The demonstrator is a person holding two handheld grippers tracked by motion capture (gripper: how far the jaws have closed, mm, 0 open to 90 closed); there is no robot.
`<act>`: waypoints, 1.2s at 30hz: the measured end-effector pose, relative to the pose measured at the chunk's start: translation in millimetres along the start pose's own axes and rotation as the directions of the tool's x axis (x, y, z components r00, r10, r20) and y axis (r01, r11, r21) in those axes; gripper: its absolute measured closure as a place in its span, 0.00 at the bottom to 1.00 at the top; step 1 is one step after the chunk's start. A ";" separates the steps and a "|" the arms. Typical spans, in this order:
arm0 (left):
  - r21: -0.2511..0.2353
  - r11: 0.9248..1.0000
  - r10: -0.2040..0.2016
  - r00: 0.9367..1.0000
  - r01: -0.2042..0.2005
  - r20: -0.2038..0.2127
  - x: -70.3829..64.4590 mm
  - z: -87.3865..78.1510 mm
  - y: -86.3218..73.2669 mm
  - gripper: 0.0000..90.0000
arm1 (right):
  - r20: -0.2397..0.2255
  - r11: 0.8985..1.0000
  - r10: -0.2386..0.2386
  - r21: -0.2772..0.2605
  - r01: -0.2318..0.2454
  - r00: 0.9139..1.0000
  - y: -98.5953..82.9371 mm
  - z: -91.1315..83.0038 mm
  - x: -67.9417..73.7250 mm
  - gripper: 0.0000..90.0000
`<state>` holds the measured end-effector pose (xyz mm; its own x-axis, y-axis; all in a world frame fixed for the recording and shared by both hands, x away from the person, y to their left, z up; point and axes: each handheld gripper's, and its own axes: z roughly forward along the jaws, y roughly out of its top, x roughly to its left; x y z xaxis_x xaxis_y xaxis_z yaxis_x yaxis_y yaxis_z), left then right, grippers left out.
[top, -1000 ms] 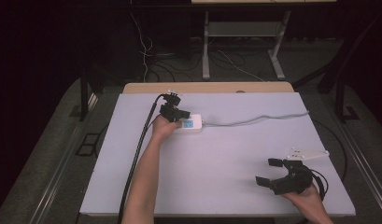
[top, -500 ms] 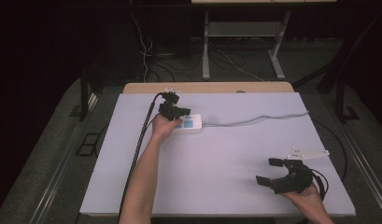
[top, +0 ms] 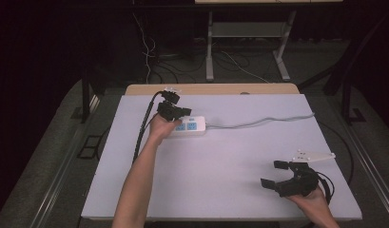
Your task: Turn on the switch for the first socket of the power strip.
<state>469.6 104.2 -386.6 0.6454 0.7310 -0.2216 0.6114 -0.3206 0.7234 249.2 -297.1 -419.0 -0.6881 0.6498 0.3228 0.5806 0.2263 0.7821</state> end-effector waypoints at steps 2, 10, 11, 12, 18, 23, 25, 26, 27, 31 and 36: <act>0.011 1.000 0.011 1.000 -0.011 -0.002 -0.4 -4.7 0.7 0.99 | 0.000 1.000 0.000 0.000 0.000 1.000 0.0 0.0 0.0 0.01; 0.008 0.999 0.043 0.999 -0.043 -0.011 -5.5 -23.7 3.5 0.99 | 0.003 1.000 0.000 0.001 0.000 1.000 0.0 0.4 0.1 0.01; 0.003 0.999 0.042 0.999 -0.042 -0.010 -7.2 -27.1 4.2 0.98 | 0.002 1.000 0.001 0.001 -0.001 1.000 -0.1 0.4 0.0 0.01; -0.002 0.999 0.045 0.999 -0.045 -0.010 -8.2 -29.8 4.9 0.98 | 0.002 1.000 0.002 0.001 -0.002 1.000 -0.1 0.3 -0.1 0.01; -0.026 0.998 0.056 0.998 -0.055 0.004 -15.7 -45.3 5.2 0.80 | 0.002 1.000 0.003 -0.001 -0.003 1.000 -0.3 0.3 -0.1 0.01; -0.043 0.997 0.061 0.998 -0.060 0.028 -20.6 -57.1 1.0 0.60 | 0.004 1.000 0.005 -0.002 -0.005 1.000 -0.3 0.2 -0.3 0.01; -0.059 0.996 0.062 0.997 -0.060 0.036 -21.3 -61.9 -1.6 0.55 | 0.004 1.000 0.005 -0.002 -0.005 1.000 -0.3 0.2 -0.4 0.01; -0.065 0.996 0.060 0.997 -0.057 0.046 -21.0 -64.3 -2.9 0.53 | 0.004 1.000 0.005 -0.002 -0.005 1.000 -0.3 0.2 -0.4 0.01; -0.070 0.996 0.057 0.997 -0.054 0.050 -21.1 -66.6 -4.1 0.51 | 0.004 1.000 0.006 -0.002 -0.006 1.000 -0.2 0.3 -0.4 0.01; -0.090 0.995 0.047 0.996 -0.040 0.073 -21.3 -75.2 -8.8 0.41 | 0.005 1.000 0.007 -0.002 -0.007 1.000 -0.2 0.3 -0.5 0.01; -0.107 0.994 0.032 0.995 -0.022 0.092 -23.8 -85.9 -17.8 0.26 | 0.005 1.000 0.008 -0.003 -0.008 1.000 -0.3 0.2 -0.9 0.01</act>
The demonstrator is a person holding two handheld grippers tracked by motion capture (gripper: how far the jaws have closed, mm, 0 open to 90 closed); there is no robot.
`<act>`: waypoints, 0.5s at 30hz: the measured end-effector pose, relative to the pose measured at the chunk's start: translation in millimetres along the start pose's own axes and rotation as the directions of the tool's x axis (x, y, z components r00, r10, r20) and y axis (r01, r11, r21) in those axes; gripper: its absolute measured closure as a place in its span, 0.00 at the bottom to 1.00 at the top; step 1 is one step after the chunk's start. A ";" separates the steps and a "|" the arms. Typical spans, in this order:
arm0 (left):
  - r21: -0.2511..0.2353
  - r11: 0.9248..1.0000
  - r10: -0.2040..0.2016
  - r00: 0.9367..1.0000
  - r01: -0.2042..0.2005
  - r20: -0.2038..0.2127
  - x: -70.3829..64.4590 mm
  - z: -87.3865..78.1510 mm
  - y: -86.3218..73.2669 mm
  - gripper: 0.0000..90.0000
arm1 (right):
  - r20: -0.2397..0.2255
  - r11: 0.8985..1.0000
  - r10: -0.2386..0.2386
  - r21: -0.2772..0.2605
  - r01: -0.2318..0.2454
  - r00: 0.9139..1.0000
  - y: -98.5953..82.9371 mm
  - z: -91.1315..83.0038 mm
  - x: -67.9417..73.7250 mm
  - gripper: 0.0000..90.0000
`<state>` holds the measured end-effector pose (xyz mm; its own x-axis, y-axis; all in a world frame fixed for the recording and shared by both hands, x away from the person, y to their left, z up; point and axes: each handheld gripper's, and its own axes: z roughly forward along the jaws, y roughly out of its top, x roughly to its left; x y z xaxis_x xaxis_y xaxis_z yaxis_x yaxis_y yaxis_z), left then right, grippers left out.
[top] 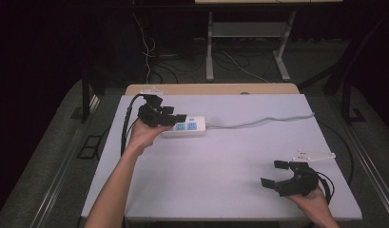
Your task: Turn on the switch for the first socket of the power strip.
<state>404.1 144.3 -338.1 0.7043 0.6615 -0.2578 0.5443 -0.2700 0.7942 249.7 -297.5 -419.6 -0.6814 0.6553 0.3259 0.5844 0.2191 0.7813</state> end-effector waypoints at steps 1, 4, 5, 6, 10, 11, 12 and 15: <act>0.001 1.000 0.000 1.000 0.000 -0.001 -0.7 -2.2 -2.0 0.23 | 0.000 1.000 0.000 0.000 0.000 1.000 0.0 0.0 -0.1 0.01; -0.007 1.000 0.005 1.000 -0.005 -0.011 -3.2 -8.1 -9.6 0.16 | 0.000 1.000 -0.002 0.000 0.002 1.000 0.0 0.1 0.1 0.01; -0.008 1.000 0.003 1.000 -0.003 -0.010 -3.7 -9.6 -11.7 0.15 | 0.000 1.000 -0.002 0.001 0.002 1.000 0.0 0.3 0.3 0.01; -0.011 1.000 0.001 1.000 -0.001 -0.011 -4.6 -11.5 -14.4 0.13 | 0.000 1.000 -0.002 0.002 0.002 1.000 0.0 0.3 0.4 0.01; 0.010 1.000 0.002 1.000 -0.001 -0.010 -8.6 -17.8 -23.0 0.02 | 0.000 1.000 -0.003 0.003 0.003 1.000 0.2 0.8 0.7 0.01; 0.023 1.000 0.005 1.000 -0.005 -0.007 -10.0 -18.8 -24.8 0.00 | 0.001 1.000 -0.003 0.003 0.003 1.000 0.2 0.8 0.7 0.01; 0.028 1.000 0.012 1.000 -0.012 -0.007 -11.8 -20.1 -26.8 0.00 | 0.001 1.000 -0.002 0.003 0.002 1.000 0.2 0.8 0.6 0.01; 0.025 0.999 0.019 1.000 -0.020 0.004 -16.6 -24.4 -32.9 0.00 | 0.002 1.000 -0.002 0.003 0.002 1.000 0.0 0.9 0.7 0.01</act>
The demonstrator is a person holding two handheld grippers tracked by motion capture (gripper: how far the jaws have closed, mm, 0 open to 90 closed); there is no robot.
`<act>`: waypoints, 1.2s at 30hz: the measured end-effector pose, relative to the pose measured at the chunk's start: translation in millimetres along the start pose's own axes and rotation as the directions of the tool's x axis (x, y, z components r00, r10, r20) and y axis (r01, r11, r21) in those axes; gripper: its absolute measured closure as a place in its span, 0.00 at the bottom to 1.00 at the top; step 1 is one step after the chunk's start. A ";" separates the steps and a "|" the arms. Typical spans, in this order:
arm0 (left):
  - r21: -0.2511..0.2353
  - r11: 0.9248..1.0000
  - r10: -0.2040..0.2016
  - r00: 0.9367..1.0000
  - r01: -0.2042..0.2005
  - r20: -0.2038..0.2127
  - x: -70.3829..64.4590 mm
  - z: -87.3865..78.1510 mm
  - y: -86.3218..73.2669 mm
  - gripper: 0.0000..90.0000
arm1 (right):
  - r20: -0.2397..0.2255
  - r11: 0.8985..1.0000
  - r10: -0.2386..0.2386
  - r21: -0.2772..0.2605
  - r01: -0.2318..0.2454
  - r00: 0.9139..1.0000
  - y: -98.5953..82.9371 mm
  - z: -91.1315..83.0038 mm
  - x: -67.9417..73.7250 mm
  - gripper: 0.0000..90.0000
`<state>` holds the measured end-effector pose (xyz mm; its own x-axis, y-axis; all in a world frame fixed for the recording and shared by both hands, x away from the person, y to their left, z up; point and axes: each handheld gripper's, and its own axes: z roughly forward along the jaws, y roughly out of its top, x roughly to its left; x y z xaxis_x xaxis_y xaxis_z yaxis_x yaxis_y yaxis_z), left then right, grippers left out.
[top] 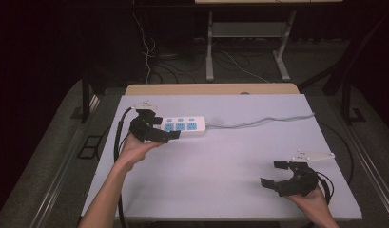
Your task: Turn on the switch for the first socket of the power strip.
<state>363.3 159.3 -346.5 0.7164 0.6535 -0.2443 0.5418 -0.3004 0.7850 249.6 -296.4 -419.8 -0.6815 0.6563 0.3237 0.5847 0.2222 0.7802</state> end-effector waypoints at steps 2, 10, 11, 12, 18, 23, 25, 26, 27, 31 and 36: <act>-0.002 1.000 0.006 1.000 -0.006 0.009 -3.7 -1.6 -4.9 0.00 | 0.000 1.000 -0.001 0.001 0.001 1.000 -0.1 0.3 0.2 0.01; 0.005 1.000 0.021 0.999 -0.022 0.030 -13.0 -2.7 -21.1 0.00 | 0.000 1.000 -0.004 0.003 0.004 1.000 -0.2 1.1 1.0 0.01; 0.007 1.000 0.024 0.999 -0.025 0.032 -14.0 -2.8 -23.4 0.00 | 0.000 1.000 -0.003 0.004 0.003 1.000 -0.3 1.1 1.1 0.01; 0.010 1.000 0.028 0.999 -0.028 0.034 -15.2 -2.7 -26.0 0.00 | -0.001 1.000 -0.003 0.004 0.003 1.000 -0.3 1.0 1.1 0.01; 0.008 0.999 0.032 0.999 -0.032 0.043 -21.8 -4.0 -43.2 0.00 | 0.000 1.000 0.000 0.001 0.000 1.000 -0.4 0.6 0.9 0.01; 0.000 0.999 0.035 0.998 -0.035 0.059 -28.8 -4.7 -61.5 0.00 | -0.002 1.000 0.001 0.000 -0.001 1.000 -0.9 0.5 1.6 0.01; 0.000 1.000 0.027 0.998 -0.027 0.060 -31.6 -4.6 -72.1 0.00 | -0.004 1.000 0.005 -0.005 -0.005 1.000 -1.1 0.0 1.4 0.01; 0.000 1.000 0.026 0.998 -0.026 0.062 -32.6 -4.3 -76.7 0.00 | -0.004 1.000 0.008 -0.007 -0.008 1.000 -1.4 -0.2 1.4 0.01; -0.002 1.000 0.024 0.998 -0.024 0.062 -33.7 -3.9 -80.2 0.00 | -0.004 1.000 0.009 -0.007 -0.009 1.000 -1.5 -0.1 1.2 0.01; -0.008 1.000 0.015 0.998 -0.015 0.064 -39.6 -3.4 -96.0 0.00 | -0.003 1.000 0.006 -0.005 -0.006 1.000 -1.9 0.5 1.2 0.01; -0.023 1.000 0.007 0.998 -0.005 0.057 -44.2 -3.5 -108.9 0.00 | -0.004 1.000 0.007 -0.006 -0.007 1.000 -2.8 0.4 1.0 0.01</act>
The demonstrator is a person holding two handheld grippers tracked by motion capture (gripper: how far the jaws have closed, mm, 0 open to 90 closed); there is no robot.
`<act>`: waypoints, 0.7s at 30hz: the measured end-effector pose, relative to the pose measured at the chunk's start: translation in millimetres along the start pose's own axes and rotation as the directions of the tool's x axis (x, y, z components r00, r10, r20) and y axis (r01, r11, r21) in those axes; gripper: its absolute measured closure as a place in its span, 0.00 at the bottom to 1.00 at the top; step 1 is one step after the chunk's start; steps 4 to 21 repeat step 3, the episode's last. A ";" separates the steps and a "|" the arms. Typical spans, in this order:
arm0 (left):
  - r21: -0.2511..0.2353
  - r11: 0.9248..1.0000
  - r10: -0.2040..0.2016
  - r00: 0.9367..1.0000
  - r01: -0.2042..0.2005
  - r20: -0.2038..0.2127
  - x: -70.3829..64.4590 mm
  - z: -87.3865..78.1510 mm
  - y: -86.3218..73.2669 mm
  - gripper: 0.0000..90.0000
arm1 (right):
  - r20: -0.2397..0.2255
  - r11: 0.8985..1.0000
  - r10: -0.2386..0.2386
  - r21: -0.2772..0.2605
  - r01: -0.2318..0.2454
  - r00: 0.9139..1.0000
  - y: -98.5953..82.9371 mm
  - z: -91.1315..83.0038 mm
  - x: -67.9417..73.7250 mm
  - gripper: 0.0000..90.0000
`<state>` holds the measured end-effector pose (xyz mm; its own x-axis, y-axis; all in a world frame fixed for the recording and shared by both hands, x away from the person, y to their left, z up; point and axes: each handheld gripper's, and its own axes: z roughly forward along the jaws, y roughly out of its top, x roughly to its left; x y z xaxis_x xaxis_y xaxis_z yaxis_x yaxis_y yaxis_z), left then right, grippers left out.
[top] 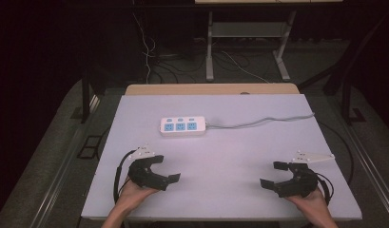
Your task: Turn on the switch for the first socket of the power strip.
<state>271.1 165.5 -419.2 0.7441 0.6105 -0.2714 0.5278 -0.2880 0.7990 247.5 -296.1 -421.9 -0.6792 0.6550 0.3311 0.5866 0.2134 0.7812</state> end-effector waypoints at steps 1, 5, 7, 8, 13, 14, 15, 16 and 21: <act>-0.002 1.000 0.000 1.000 0.000 -0.004 -0.3 -0.3 -1.9 0.00 | 0.000 1.000 0.000 0.000 0.000 1.000 -0.3 0.0 -0.1 0.01; -0.017 1.000 -0.009 1.000 0.009 -0.005 -0.5 -1.3 -5.2 0.00 | 0.001 1.000 0.001 0.000 -0.001 1.000 -0.6 0.0 -0.3 0.01; -0.017 1.000 -0.009 1.000 0.009 -0.005 -0.5 -1.3 -5.2 0.00 | 0.001 1.000 0.001 0.000 -0.001 1.000 -0.6 0.0 -0.3 0.01; -0.017 1.000 -0.009 1.000 0.009 -0.005 -0.5 -1.3 -5.2 0.00 | 0.001 1.000 0.001 0.000 -0.001 1.000 -0.6 0.0 -0.3 0.01; -0.017 1.000 -0.009 1.000 0.009 -0.005 -0.5 -1.3 -5.2 0.00 | 0.001 1.000 0.001 0.000 -0.001 1.000 -0.6 0.0 -0.3 0.01; -0.017 1.000 -0.009 1.000 0.009 -0.005 -0.5 -1.3 -5.2 0.00 | 0.001 1.000 0.001 0.000 -0.001 1.000 -0.6 0.0 -0.3 0.01; -0.017 1.000 -0.009 1.000 0.009 -0.005 -0.5 -1.3 -5.2 0.00 | 0.001 1.000 0.001 0.000 -0.001 1.000 -0.6 0.0 -0.3 0.01; -0.017 1.000 -0.009 1.000 0.009 -0.005 -0.5 -1.3 -5.2 0.00 | 0.001 1.000 0.001 0.000 -0.001 1.000 -0.6 0.0 -0.3 0.01; -0.017 1.000 -0.009 1.000 0.009 -0.005 -0.5 -1.3 -5.2 0.00 | 0.001 1.000 0.001 0.000 -0.001 1.000 -0.6 0.0 -0.3 0.01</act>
